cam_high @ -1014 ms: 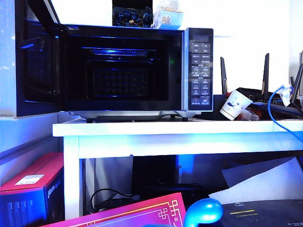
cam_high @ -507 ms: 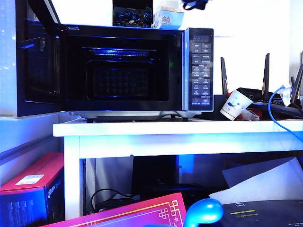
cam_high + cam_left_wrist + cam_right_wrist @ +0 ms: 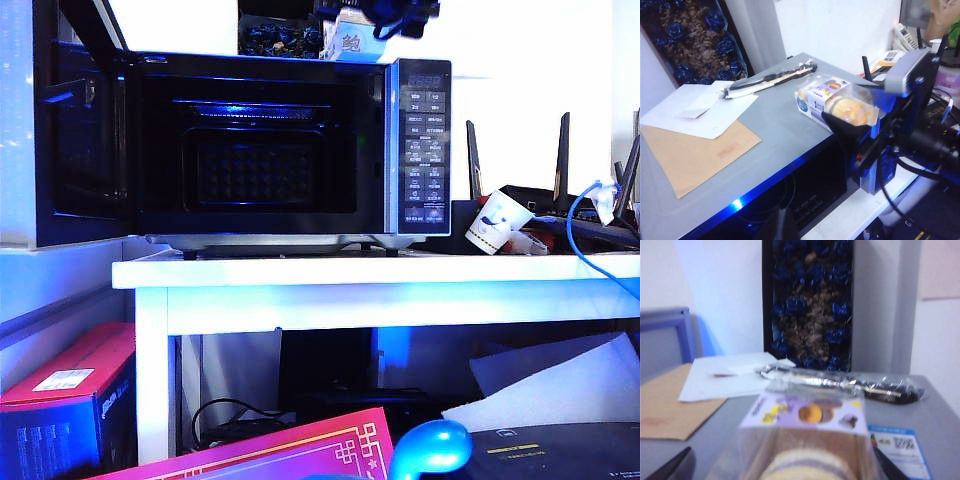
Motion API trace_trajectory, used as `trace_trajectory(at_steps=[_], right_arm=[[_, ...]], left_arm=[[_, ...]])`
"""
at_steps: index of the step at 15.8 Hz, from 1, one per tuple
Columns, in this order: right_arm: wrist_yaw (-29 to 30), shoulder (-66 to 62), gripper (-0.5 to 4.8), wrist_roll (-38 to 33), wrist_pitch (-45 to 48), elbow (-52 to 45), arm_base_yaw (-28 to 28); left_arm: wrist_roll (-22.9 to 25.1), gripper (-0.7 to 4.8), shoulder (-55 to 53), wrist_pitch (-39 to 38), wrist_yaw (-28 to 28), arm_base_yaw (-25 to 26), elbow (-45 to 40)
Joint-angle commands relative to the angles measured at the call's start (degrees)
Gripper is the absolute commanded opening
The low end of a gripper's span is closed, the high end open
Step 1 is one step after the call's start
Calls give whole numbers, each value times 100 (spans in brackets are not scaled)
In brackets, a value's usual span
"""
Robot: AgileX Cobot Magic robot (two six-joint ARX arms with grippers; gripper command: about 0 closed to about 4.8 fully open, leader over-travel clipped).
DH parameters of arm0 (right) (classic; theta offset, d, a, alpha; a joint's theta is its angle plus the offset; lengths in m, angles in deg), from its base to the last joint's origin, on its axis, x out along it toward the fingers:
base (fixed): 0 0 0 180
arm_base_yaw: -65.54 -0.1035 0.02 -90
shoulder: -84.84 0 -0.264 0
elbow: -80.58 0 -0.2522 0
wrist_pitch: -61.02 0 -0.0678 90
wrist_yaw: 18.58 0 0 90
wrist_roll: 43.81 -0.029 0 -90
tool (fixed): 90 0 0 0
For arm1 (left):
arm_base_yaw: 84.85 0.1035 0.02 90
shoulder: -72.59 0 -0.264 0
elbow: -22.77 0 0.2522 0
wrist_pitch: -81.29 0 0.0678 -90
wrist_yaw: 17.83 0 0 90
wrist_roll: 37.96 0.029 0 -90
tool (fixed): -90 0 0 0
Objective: Open the microwave door, place the box of snacks from the top of the microwave inside, then close the microwave door.
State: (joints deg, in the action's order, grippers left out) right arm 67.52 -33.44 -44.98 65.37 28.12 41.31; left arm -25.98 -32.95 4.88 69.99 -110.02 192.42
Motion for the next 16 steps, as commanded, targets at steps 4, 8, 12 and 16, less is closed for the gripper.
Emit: trace_trajectory(at_steps=[4, 8, 12, 16], right_arm=[[-107, -146, 479, 9, -26, 66, -7], [-120, -195, 479, -28, -31, 70, -7], [-157, -251, 428, -33, -116, 70, -4], [-179, -264, 238, -162, -157, 70, -4]], left_arm=[[2, -6, 28, -7, -2, -4, 26], [2, -6, 28, -33, 0, -4, 26], [2, -6, 28, -48, -2, -4, 26], [2, -6, 28, -72, 0, -4, 26]])
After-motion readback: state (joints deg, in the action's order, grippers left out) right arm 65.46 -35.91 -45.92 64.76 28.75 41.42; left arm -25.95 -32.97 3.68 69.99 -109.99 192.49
